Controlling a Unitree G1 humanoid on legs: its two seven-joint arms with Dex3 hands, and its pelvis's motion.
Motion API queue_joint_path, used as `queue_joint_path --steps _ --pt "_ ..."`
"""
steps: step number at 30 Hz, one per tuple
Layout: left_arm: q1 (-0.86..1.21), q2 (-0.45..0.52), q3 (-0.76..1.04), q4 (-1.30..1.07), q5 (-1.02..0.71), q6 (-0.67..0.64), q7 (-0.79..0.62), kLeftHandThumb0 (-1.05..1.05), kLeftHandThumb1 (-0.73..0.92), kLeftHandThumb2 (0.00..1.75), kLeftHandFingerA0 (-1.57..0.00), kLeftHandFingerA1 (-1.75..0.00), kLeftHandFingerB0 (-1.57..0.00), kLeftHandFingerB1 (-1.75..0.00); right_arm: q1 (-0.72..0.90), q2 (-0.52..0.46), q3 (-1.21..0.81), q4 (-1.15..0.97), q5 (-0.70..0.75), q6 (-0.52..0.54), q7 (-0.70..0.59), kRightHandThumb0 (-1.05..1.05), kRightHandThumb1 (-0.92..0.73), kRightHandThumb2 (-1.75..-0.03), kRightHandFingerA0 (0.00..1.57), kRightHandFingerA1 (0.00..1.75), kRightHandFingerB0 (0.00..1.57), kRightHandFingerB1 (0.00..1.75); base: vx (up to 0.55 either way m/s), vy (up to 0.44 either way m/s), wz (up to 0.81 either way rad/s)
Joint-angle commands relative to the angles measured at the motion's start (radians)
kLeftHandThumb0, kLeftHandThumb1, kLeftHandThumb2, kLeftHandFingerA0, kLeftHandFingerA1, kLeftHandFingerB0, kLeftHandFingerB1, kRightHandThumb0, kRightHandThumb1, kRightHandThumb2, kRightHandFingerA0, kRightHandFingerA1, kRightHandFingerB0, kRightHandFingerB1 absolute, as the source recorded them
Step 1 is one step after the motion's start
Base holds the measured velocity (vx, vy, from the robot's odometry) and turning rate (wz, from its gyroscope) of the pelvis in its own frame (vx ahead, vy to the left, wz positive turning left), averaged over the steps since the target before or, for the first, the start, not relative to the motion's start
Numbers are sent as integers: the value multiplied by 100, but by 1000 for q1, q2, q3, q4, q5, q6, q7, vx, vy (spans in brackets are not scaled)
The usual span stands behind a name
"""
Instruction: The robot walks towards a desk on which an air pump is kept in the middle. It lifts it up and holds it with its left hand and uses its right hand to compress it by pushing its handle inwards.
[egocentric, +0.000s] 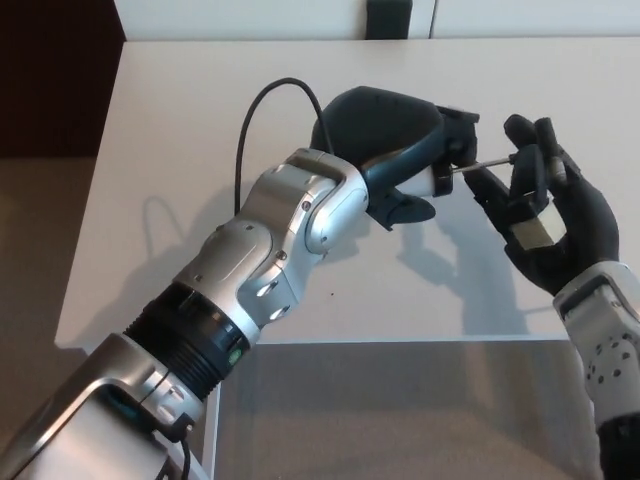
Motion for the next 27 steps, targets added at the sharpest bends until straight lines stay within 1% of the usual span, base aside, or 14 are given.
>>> queue_joint_path --steps 1,2,3,4,5,7,12,13,15,16,24,25,26,27 --pt "-75 -98 -61 46 62 32 64 -31 79 67 -84 -159 -76 -59 -8 -63 169 105 -250 -190 -45 -35 -50 -111 0 47 0 46 0 0 0" --pt "-81 -107 -66 44 67 43 59 -31 79 67 -84 -159 -76 -59 -18 16 34 96 -35 -81 -2 -35 -50 -111 0 47 0 46 0 0 0" --pt "-87 -118 -69 42 71 58 50 -30 76 66 -86 -156 -73 -54 -25 54 -25 92 70 -15 18 -84 -81 -116 16 47 0 30 0 0 0" --pt "-94 -128 -73 44 72 71 45 -30 76 66 -86 -156 -73 -54 -29 73 -49 98 113 6 37 -84 -81 -116 16 47 0 30 0 0 8" --pt "-99 -135 -76 47 73 71 48 -27 71 61 -88 -153 -78 -64 -27 73 -26 111 66 -34 31 -86 -78 -106 12 42 7 32 0 0 6" --pt "-107 -145 -85 55 79 66 62 -27 74 61 -87 -158 -78 -69 -35 78 -11 134 19 -71 18 -84 -73 -111 18 48 0 33 0 0 0" --pt "-121 -160 -107 70 98 85 61 -27 71 64 -88 -155 -76 -60 -52 75 -13 157 15 -71 20 -83 -77 -112 17 48 0 29 0 0 0" --pt "-116 -164 -111 71 100 89 64 -24 70 60 -89 -151 -78 -63 -42 72 -9 142 12 -75 19 -87 -88 -74 19 33 9 24 0 0 0" --pt "-114 -165 -114 72 100 91 67 -24 70 60 -89 -151 -78 -63 -38 71 -8 137 10 -77 19 -87 -88 -74 19 33 9 24 0 0 0" --pt "-113 -165 -114 72 98 93 62 -23 71 61 -89 -154 -77 -73 -28 70 0 126 -2 -89 14 -83 -91 -73 21 33 10 24 0 0 0" --pt "-105 -160 -120 74 97 90 64 -23 70 64 -85 -161 -75 -82 -18 68 -3 106 7 -73 2 -82 -92 -67 21 31 11 26 0 0 0" --pt "-105 -155 -117 76 94 85 64 -20 70 63 -87 -163 -75 -76 -20 64 -1 106 3 -75 3 -37 -47 -108 1 47 0 47 0 0 0" --pt "-105 -155 -117 76 94 85 64 -20 70 63 -87 -163 -75 -76 -20 64 -1 106 3 -75 3 -37 -47 -108 1 47 0 47 0 0 0" --pt "-104 -131 -106 80 85 75 55 -20 69 64 -87 -157 -74 -61 -4 35 -1 89 4 -84 48 -34 -56 -113 0 47 0 47 0 0 0"
